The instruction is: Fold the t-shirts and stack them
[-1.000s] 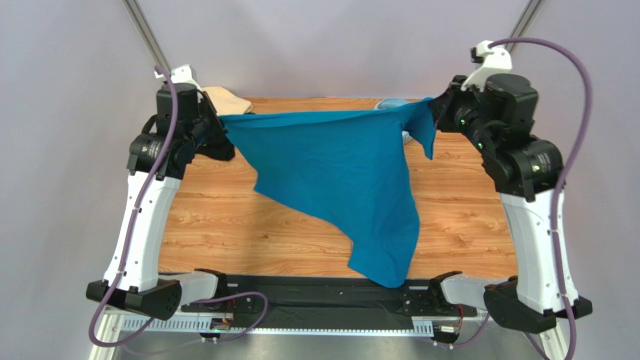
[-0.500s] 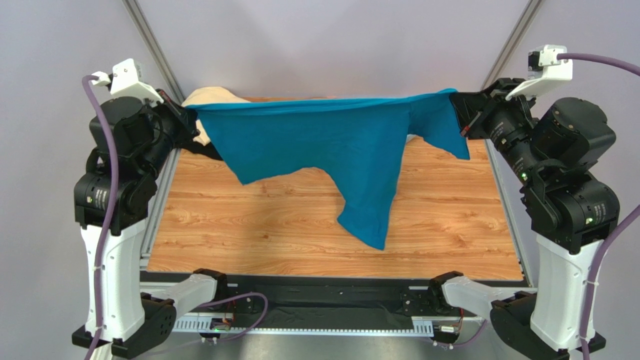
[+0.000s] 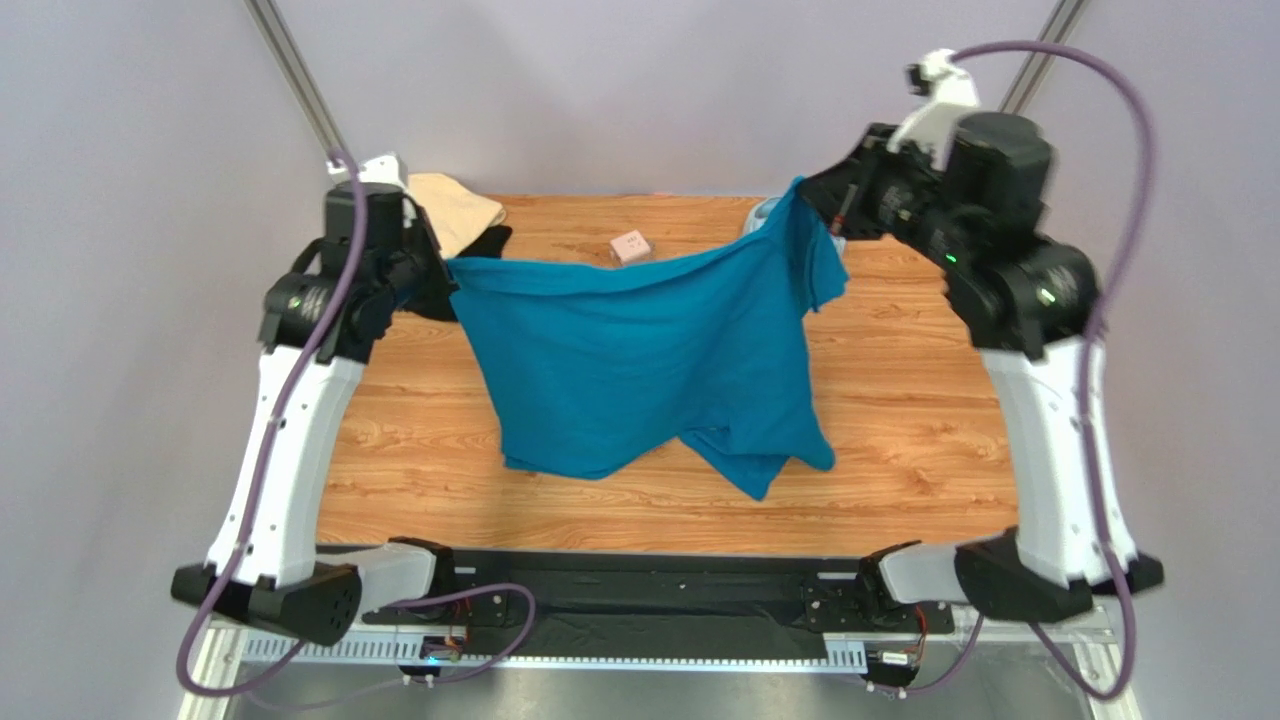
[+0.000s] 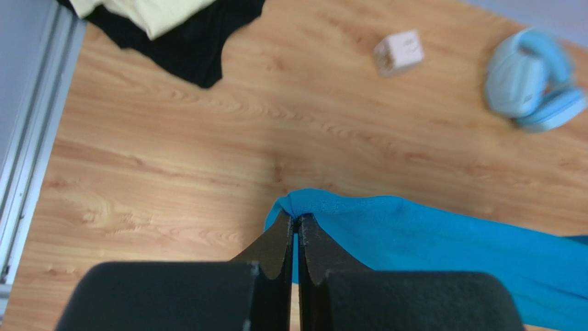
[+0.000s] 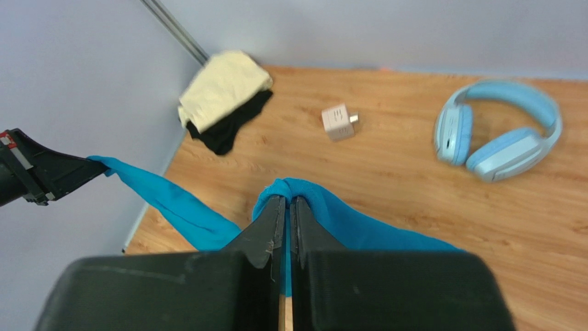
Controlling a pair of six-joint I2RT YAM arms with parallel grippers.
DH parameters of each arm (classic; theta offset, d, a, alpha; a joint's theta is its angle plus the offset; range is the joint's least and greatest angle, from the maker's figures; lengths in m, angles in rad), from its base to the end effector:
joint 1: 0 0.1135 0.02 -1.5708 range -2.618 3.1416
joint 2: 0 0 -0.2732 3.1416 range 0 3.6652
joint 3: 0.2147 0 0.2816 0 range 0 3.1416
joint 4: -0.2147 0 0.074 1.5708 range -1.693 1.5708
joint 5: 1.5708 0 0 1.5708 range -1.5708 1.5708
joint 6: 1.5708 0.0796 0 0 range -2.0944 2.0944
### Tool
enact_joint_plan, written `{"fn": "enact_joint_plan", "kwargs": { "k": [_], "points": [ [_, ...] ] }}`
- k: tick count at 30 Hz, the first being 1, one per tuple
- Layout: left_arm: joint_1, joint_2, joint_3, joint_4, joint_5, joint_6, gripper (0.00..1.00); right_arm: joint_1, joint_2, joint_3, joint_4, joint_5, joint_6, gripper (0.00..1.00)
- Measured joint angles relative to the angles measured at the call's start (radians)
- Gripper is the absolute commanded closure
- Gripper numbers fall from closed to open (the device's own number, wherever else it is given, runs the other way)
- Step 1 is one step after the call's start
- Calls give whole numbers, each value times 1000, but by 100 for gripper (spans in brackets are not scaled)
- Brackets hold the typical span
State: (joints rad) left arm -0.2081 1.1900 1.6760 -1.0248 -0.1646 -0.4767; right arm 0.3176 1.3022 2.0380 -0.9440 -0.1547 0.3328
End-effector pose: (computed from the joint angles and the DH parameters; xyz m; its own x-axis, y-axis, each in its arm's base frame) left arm 0.2616 -0.0419 0.4704 -0.4764 -0.3620 -0.8012 -0.1715 0.9321 -0.3191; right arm 0.2437 0.0930 0.5745 -0.3332 0.2303 -0.9143 -0.3628 0.8637 0.3497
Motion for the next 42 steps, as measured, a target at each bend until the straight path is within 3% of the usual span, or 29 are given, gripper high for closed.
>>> {"fn": "enact_joint_plan", "kwargs": {
  "k": [8, 15, 28, 32, 35, 42],
  "points": [
    [0, 120, -218, -3, 5, 13, 100, 55, 396, -146, 2, -69, -1, 100],
    [0, 170, -256, -2, -26, 45, 100, 167, 698, -138, -40, -105, -15, 100],
    [0, 232, -356, -4, -40, 79, 100, 262, 861, -30, -50, -96, -66, 100],
    [0, 237, -355, -4, -40, 90, 100, 263, 875, -1, -45, -104, -100, 74],
    [0, 249, -350, -5, -40, 99, 100, 265, 872, -17, -37, -112, -119, 61],
    [0, 260, -342, -4, -39, 113, 100, 250, 735, -268, 27, -75, -134, 54]
  ]
}}
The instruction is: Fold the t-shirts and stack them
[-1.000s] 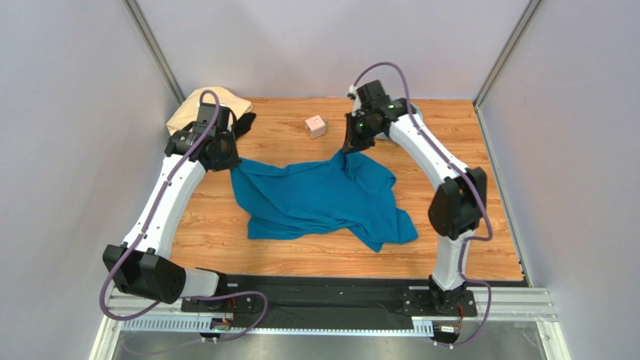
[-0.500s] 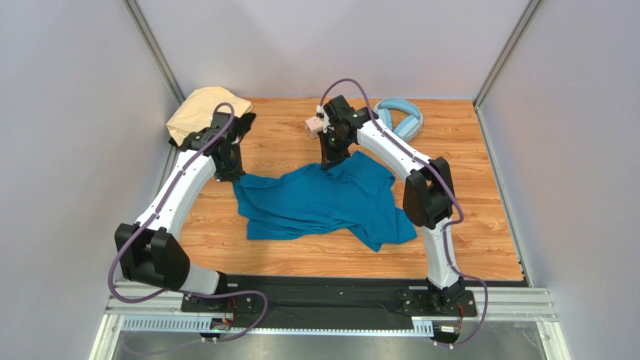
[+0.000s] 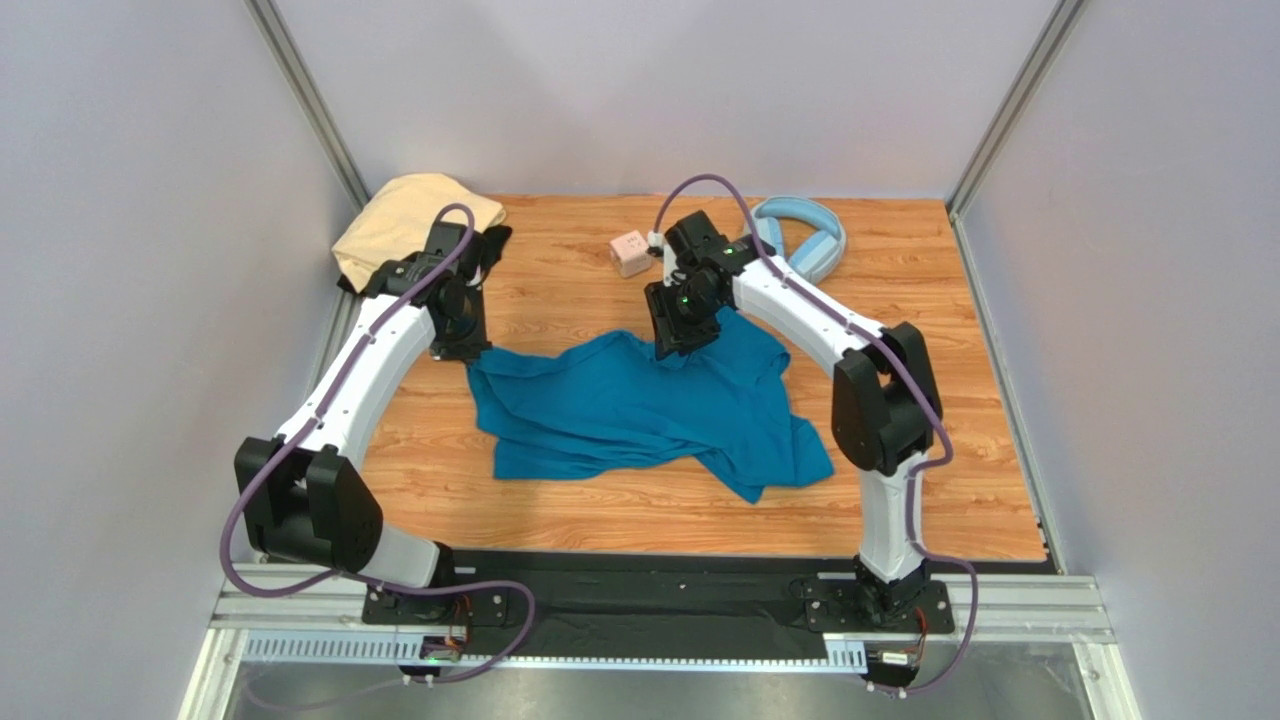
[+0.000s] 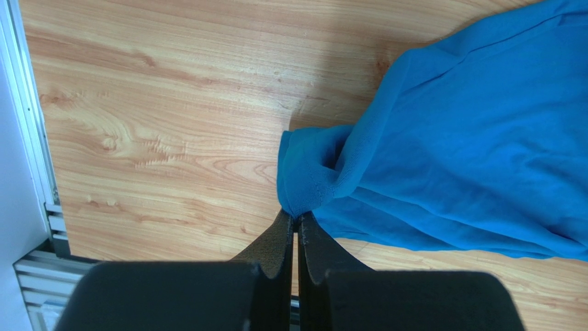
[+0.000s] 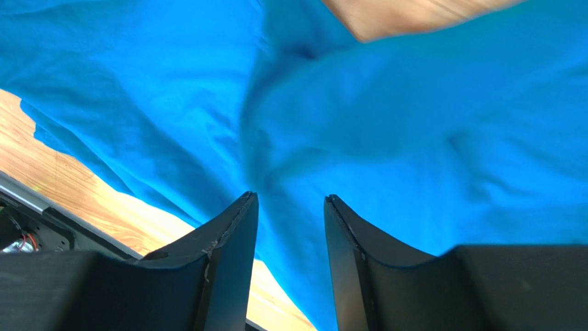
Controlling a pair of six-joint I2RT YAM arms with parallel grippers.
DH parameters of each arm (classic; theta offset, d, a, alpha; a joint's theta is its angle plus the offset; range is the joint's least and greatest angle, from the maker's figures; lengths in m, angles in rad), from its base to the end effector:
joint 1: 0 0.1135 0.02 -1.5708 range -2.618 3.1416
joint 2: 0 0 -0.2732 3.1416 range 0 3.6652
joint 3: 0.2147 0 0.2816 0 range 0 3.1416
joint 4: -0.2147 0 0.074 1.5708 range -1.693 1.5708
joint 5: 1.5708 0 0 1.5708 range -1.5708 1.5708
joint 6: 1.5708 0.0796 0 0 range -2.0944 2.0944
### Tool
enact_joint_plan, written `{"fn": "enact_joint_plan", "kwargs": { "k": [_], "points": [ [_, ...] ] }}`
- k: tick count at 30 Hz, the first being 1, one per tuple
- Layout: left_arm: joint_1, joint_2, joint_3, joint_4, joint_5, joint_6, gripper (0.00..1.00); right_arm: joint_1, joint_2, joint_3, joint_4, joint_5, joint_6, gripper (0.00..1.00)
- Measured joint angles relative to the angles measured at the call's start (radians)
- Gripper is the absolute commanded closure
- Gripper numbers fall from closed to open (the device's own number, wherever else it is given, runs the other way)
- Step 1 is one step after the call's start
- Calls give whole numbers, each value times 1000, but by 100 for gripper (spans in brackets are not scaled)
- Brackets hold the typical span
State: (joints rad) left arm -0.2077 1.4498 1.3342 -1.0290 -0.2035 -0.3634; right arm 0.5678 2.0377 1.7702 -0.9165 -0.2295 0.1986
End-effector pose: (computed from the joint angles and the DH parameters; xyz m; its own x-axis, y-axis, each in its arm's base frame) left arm 0.3263 -0.0523 0.2742 -0.8755 -0.1712 -0.4518 -0.2043 0.9786 0.0250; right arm 0.3961 0.2741 0.2023 -0.8831 -0.3354 -0.3282 -0.4303 0.8579 0.2810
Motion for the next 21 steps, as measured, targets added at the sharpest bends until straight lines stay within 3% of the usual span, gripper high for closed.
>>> {"fn": "enact_joint_plan", "kwargs": {
  "k": [11, 21],
  "points": [
    [0, 29, 23, 0, 3, 15, 100, -162, -192, -143, 105, 67, 14, 55],
    [0, 29, 29, -4, 3, 23, 100, -185, -18, -81, 69, 49, 14, 56]
  ]
}}
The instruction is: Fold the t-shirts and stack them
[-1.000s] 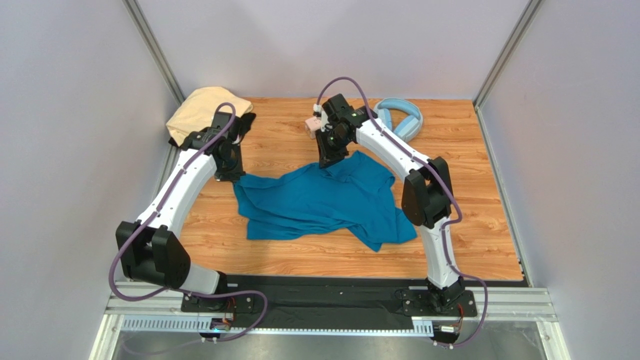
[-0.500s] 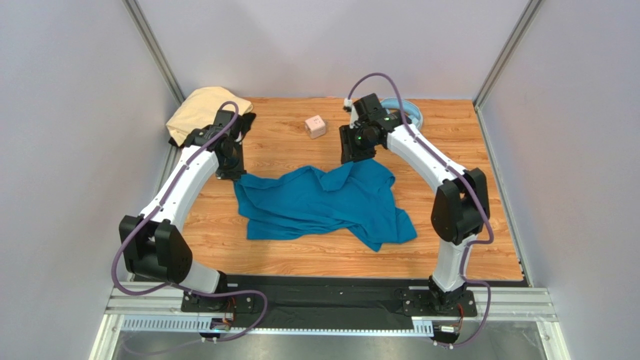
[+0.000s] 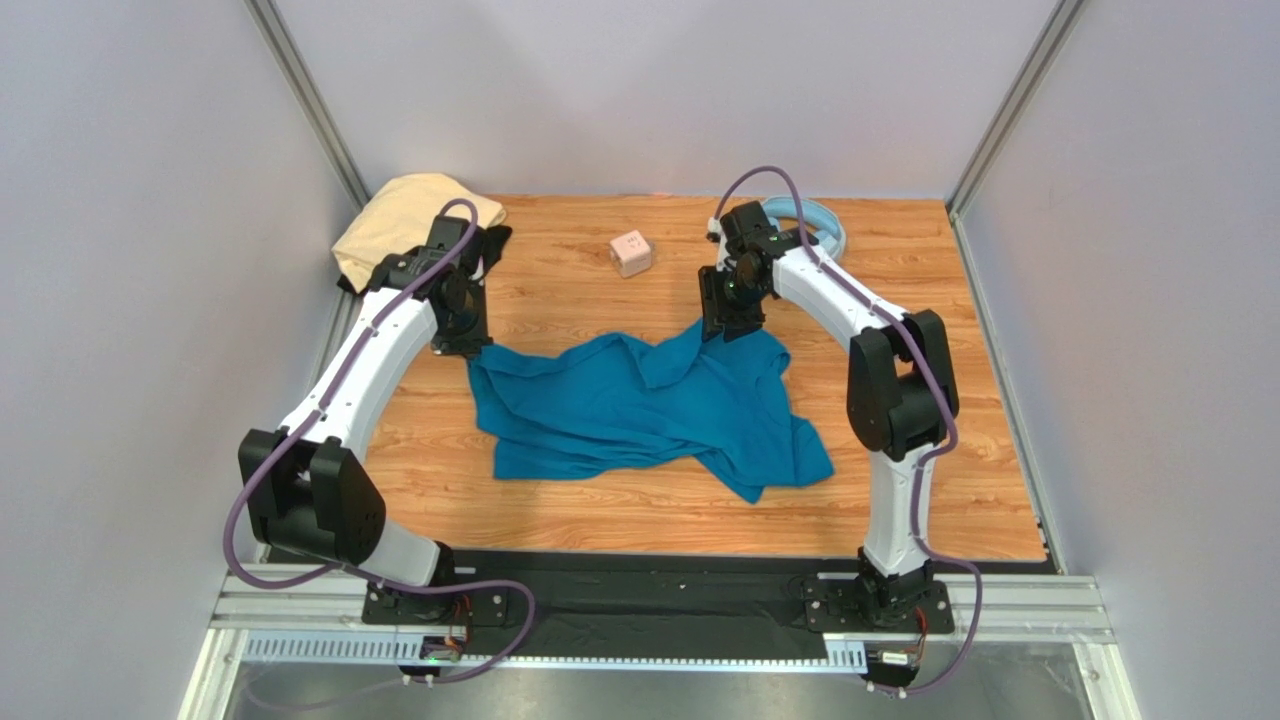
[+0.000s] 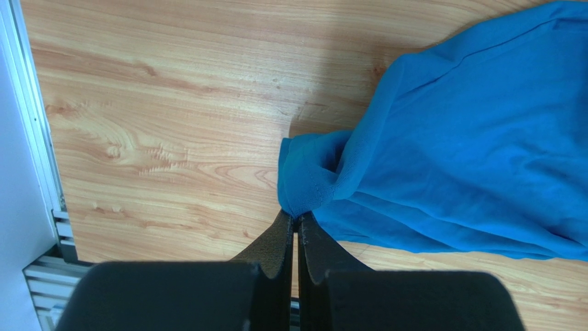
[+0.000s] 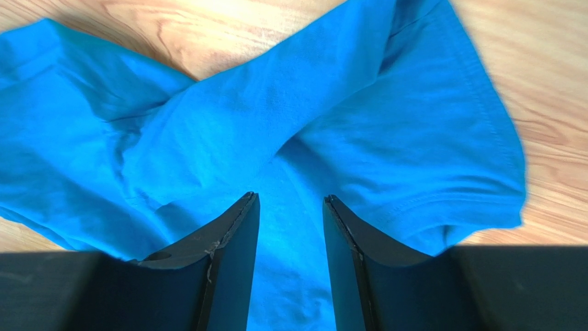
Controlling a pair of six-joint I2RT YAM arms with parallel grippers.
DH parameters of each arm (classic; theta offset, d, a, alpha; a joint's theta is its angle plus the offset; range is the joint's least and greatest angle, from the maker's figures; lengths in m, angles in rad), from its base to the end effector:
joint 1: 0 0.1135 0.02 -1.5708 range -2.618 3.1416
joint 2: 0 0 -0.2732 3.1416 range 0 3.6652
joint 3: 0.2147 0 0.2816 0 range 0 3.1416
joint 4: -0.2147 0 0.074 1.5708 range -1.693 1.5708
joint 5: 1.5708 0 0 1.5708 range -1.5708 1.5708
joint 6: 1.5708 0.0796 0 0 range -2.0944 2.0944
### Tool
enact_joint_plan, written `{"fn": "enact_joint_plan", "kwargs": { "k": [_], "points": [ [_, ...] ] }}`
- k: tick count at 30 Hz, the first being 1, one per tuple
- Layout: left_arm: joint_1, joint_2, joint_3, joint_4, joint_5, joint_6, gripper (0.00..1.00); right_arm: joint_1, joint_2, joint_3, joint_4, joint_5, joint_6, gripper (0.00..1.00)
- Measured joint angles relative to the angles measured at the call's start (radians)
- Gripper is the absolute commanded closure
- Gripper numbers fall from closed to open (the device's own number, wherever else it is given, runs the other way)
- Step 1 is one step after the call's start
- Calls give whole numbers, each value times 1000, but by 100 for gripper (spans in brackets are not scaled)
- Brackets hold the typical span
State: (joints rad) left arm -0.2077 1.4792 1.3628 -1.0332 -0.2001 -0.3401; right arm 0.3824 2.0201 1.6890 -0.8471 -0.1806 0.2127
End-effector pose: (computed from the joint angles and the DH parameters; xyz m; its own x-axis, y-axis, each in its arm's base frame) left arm 0.3334 -0.0541 0.2745 -0.8827 -0.1481 -0.4459 -0.1823 0.9826 0.0346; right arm 0.4369 0.1911 0.1862 -0.9288 -0.1497 -0.3389 -0.2402 0.9398 0.2430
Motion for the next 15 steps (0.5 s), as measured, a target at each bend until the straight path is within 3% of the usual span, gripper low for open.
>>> {"fn": "enact_joint_plan", "kwargs": {
  "k": [15],
  "points": [
    [0, 0, 5, -23, 8, 1, 100, 5, 130, 98, -34, -80, 0, 56]
  ]
}}
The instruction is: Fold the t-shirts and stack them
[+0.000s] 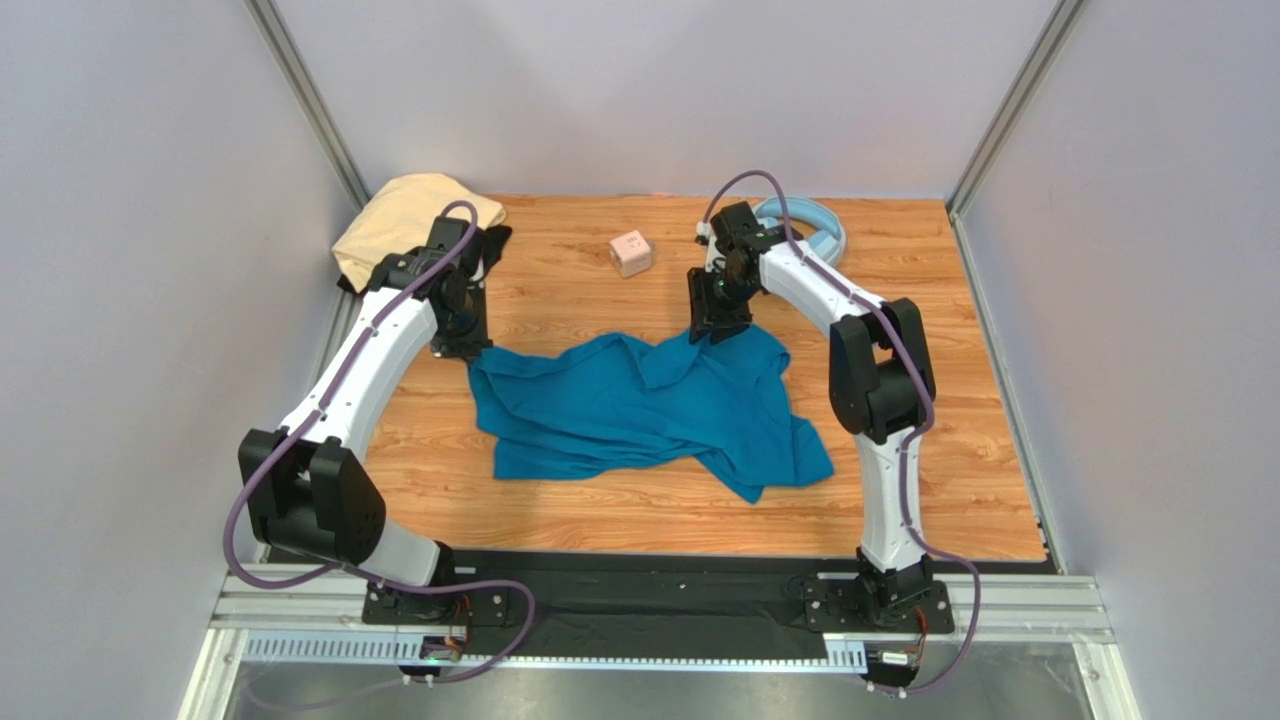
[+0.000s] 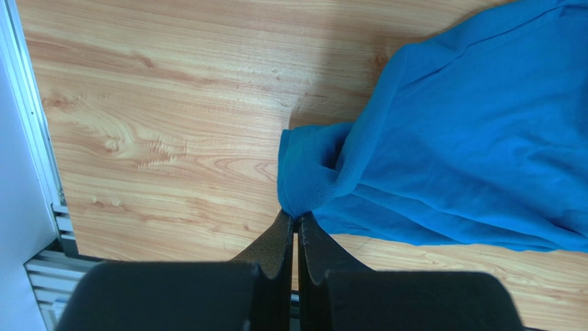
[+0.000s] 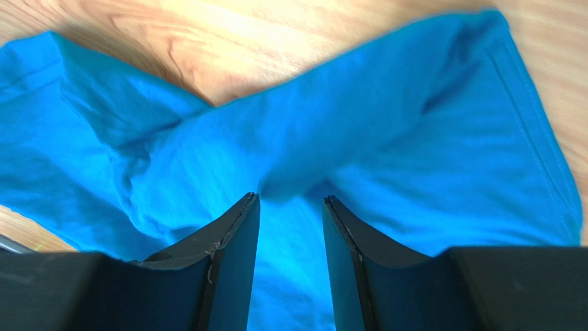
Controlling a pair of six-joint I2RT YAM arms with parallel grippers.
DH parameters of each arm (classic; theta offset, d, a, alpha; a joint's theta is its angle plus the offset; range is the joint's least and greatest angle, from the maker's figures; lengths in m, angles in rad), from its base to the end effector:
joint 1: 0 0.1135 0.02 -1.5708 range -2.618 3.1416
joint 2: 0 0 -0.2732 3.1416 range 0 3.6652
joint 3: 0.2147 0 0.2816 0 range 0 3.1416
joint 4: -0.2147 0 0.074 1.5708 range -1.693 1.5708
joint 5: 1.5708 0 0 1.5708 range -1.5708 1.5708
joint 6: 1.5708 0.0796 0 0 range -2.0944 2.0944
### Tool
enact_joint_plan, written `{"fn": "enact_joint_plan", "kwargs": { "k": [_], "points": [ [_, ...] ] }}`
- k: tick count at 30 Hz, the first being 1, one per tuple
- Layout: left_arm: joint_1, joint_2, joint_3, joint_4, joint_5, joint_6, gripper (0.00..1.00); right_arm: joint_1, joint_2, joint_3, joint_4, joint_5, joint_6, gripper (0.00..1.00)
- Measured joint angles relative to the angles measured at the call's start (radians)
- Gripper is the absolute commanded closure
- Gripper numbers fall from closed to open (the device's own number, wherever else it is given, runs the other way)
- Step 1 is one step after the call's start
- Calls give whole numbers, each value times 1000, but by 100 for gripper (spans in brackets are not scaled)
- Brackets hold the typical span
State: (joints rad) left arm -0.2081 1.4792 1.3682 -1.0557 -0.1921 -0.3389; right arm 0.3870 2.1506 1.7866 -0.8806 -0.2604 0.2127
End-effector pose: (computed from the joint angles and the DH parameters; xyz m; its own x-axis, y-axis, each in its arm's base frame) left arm 0.3308 -0.0543 0.2748 -0.8915 -0.1453 -0.4292 -0.1771 0.9836 0.0348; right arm 0.4521 0.2064 0.1572 -0.9506 -0.1671 -0.2617 -0.2460 0.9197 0.3060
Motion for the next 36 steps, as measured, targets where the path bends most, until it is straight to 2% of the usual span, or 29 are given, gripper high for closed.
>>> {"fn": "enact_joint_plan", "kwargs": {
  "k": [13, 21, 31, 36],
  "points": [
    [0, -2, -6, -11, -1, -3, 100, 31, 117, 157, 27, -95, 34, 56],
    [0, -3, -8, -21, 0, -3, 100, 57, 156, 259, 82, -153, 85, 53],
    [0, -3, -8, -27, 14, -3, 100, 55, 286, 399, 123, -191, 172, 53],
    [0, -3, -26, -28, 26, -3, 100, 47, 289, 408, 129, -193, 191, 53]
  ]
}}
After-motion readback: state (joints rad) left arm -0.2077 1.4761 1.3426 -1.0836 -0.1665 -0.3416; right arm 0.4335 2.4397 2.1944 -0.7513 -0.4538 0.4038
